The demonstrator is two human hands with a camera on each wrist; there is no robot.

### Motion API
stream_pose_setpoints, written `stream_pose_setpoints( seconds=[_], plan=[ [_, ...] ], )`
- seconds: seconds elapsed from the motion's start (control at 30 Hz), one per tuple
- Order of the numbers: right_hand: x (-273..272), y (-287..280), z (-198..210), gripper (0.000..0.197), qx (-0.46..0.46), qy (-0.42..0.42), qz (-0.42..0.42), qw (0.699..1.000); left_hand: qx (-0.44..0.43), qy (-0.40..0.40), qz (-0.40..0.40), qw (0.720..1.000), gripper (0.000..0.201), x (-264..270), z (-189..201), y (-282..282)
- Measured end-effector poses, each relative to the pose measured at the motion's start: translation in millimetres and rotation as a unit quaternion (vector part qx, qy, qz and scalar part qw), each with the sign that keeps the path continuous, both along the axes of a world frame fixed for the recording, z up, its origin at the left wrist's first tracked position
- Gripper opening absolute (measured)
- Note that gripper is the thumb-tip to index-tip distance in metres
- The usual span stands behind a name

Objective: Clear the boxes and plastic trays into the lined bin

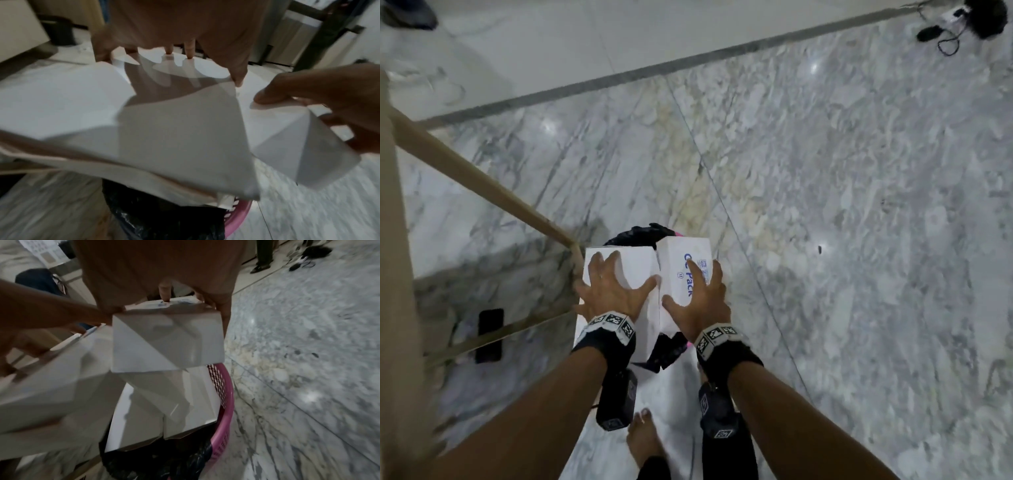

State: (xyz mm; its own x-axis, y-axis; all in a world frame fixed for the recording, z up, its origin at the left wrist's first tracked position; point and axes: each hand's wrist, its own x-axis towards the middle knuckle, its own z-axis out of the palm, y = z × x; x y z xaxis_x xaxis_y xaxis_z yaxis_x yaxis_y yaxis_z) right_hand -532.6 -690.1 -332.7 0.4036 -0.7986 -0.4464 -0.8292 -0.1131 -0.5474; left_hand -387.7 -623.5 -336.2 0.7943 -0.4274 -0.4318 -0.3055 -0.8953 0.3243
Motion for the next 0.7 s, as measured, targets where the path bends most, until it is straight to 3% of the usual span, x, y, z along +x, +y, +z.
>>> stream_pose_setpoints(
  seconds=[0.1, 0.2, 0.47, 0.6, 0.7],
  plan=[
    [12.0, -2.3, -32.2, 0.067, -0.011, 0.021, 0.088, 0.996, 0.019, 0.063, 0.007, 0.998, 0.091, 10.5, -35.7, 2.6],
    [16.0, -8.1, -59.3, 0.063, 0.02, 0.066, 0.162, 0.984, 0.038, 0.122, -0.006, 0.992, 0.078, 13.6, -63.3, 17.0],
    [31.2, -25.4, -99.6, 0.053, 0.043, 0.148, 0.27, 0.95, 0.077, 0.124, -0.059, 0.987, 0.072, 13.4, -88.5, 26.9],
    [37.7, -30.3, -88.9, 0.057, 0.05, 0.167, 0.284, 0.943, 0.087, 0.117, -0.057, 0.988, 0.067, 13.7, -73.4, 16.2],
    [40.8, -36.1, -54.2, 0.054, 0.035, 0.153, 0.278, 0.948, 0.07, 0.075, -0.073, 0.992, 0.058, 15.8, -44.3, 7.3]
  ],
)
